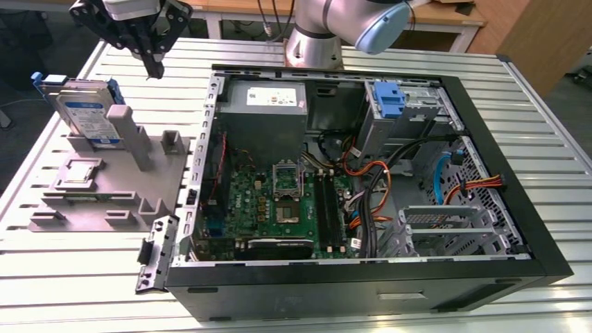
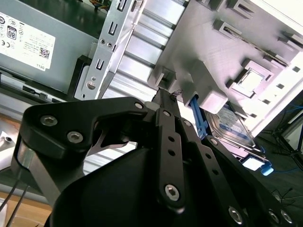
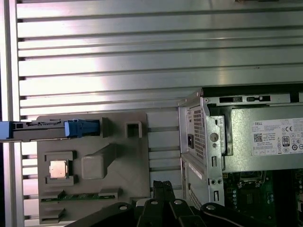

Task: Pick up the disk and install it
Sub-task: 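Reach for the disk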

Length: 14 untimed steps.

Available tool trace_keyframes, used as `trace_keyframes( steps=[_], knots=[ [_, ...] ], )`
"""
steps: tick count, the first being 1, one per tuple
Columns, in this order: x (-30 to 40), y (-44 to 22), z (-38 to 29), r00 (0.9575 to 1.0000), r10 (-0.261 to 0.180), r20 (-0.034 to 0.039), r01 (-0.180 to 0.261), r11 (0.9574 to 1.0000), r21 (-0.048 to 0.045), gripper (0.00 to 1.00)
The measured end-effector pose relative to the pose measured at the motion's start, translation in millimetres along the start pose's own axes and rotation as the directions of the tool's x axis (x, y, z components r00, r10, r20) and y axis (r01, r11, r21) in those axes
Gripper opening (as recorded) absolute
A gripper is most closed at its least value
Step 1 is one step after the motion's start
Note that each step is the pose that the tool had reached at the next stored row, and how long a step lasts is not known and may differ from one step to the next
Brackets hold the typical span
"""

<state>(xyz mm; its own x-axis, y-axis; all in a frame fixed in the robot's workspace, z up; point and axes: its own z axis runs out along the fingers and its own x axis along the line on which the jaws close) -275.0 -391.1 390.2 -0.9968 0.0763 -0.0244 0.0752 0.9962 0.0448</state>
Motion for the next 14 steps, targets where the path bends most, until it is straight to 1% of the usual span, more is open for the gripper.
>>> trace_keyframes(
  steps=[14],
  knots=[
    [3.2, -0.2, 0.2, 1.0, 0.0, 0.0, 0.0, 1.0, 0.0, 0.1]
  ],
)
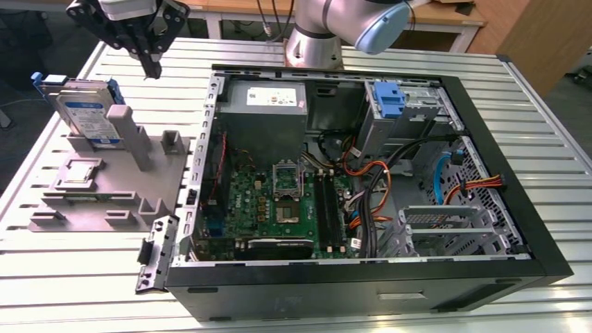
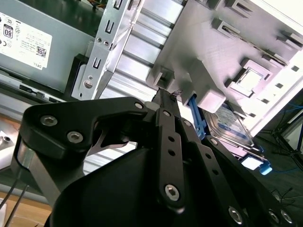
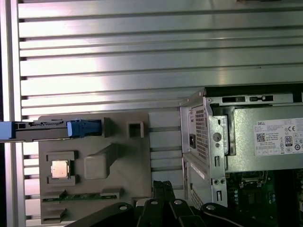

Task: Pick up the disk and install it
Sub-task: 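Reach for the disk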

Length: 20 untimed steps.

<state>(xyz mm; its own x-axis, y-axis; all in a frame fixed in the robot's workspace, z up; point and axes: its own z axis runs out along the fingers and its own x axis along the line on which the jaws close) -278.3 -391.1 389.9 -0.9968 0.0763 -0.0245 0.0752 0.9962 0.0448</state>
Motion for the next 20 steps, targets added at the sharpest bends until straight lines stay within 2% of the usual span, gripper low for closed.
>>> trace_keyframes(
  steps=[14, 20],
  knots=[
    [9.0, 0.4, -0.1, 1.0, 0.0, 0.0, 0.0, 1.0, 0.0001, 0.1],
    [16.0, 1.3, 0.0, 1.0, 0.0, 0.0, 0.0, 1.0, 0.0, 0.1]
  ],
)
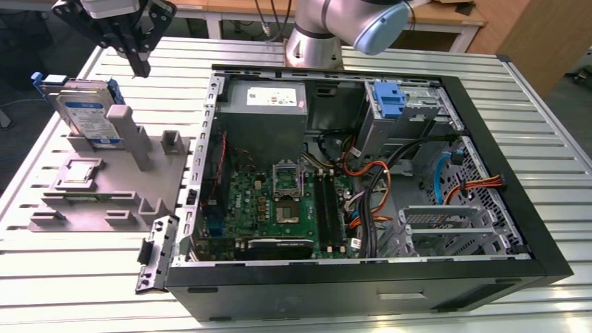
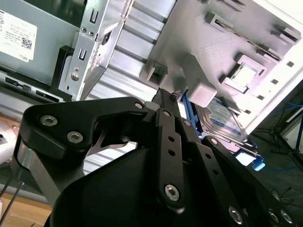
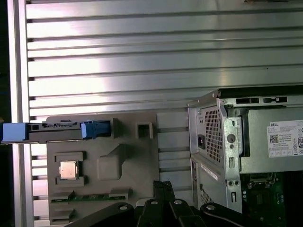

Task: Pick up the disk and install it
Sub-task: 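Reach for the disk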

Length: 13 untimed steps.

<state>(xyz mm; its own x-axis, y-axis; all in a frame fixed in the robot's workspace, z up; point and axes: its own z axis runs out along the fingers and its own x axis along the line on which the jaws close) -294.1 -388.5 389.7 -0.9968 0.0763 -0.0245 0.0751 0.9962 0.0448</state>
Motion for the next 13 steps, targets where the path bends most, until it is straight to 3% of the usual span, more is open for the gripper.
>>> trace_keyframes(
  steps=[13],
  knots=[
    [7.4, 3.2, 0.4, 1.0, 0.0, -0.0001, 0.0, 1.0, -0.0003, 0.1]
  ],
)
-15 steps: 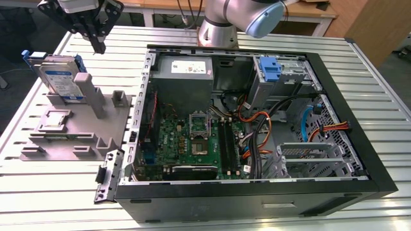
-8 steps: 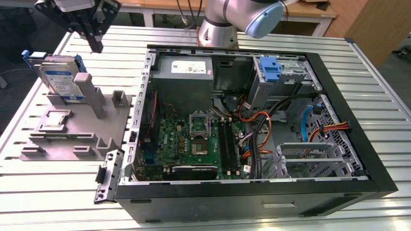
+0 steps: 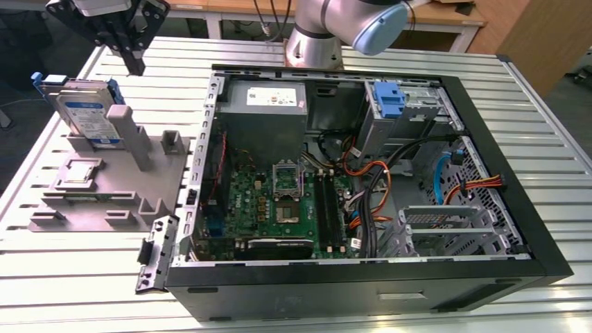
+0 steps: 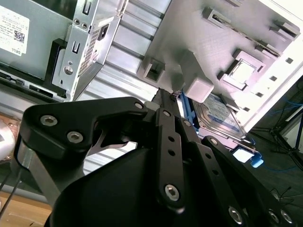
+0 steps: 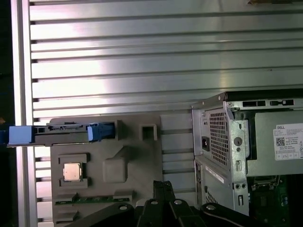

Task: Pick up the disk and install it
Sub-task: 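Reach for the disk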

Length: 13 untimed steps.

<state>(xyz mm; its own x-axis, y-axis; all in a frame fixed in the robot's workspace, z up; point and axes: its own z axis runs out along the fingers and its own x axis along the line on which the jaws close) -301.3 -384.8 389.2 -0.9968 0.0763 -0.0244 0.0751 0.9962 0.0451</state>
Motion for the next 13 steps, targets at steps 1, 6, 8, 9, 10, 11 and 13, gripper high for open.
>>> trace_keyframes(
  steps=[1, 6, 8, 9, 10, 11, 13],
  knots=[
    [0.4, 0.1, 0.0, 1.0, 0.0, -0.0001, 0.0, 1.0, 0.0001, 0.1],
    [2.2, 0.3, 0.1, 1.0, 0.0, 0.0, 0.0, 1.0, 0.0, 0.1],
    [2.3, 0.3, 0.0, 1.0, 0.0, 0.0, 0.0, 1.0, 0.0, 0.1],
    [2.3, 0.3, 0.1, 1.0, 0.0, 0.0, 0.0, 1.0, 0.0, 0.1],
    [2.3, 0.3, 0.1, 1.0, 0.0, 0.0, 0.0, 1.0, 0.0, 0.1],
    [2.4, 0.3, 0.1, 1.0, 0.0, 0.0, 0.0, 1.0, 0.0, 0.1],
    [3.2, 0.2, 0.1, 1.0, 0.0, 0.0001, 0.0, 1.0, 0.0, 0.1]
  ],
)
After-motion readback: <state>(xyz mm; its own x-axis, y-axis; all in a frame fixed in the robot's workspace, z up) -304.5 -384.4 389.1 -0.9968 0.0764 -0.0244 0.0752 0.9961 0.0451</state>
